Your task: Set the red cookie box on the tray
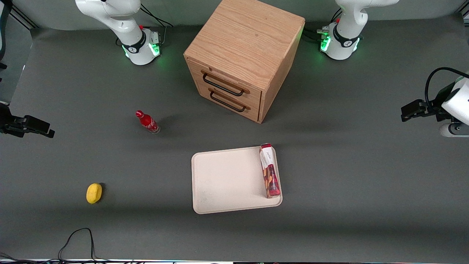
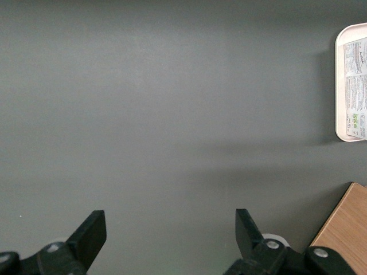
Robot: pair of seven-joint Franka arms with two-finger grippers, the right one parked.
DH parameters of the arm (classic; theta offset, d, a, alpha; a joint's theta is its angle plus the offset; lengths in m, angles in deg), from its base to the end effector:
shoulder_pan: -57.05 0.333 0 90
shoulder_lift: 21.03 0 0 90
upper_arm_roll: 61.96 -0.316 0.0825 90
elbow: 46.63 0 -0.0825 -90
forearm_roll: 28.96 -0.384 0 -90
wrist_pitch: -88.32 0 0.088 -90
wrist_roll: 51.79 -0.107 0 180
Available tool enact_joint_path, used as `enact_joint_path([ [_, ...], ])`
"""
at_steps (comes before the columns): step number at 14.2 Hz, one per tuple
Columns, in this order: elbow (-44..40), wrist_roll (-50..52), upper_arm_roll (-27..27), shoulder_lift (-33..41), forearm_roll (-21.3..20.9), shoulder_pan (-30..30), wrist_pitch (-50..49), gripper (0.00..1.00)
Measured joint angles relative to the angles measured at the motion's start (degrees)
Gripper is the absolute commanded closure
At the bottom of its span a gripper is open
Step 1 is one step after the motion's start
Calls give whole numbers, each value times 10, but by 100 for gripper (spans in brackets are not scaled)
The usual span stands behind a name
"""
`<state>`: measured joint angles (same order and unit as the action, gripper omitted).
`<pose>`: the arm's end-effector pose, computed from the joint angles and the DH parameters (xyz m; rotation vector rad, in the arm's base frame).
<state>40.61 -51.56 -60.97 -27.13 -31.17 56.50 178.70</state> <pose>0.5860 -0.0111 0.5871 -3.1028 0.0373 0.0793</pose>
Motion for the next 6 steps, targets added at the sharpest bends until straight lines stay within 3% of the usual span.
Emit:
enact_joint_path([
  [6,0,-5,-2,0,9,0,0,0],
])
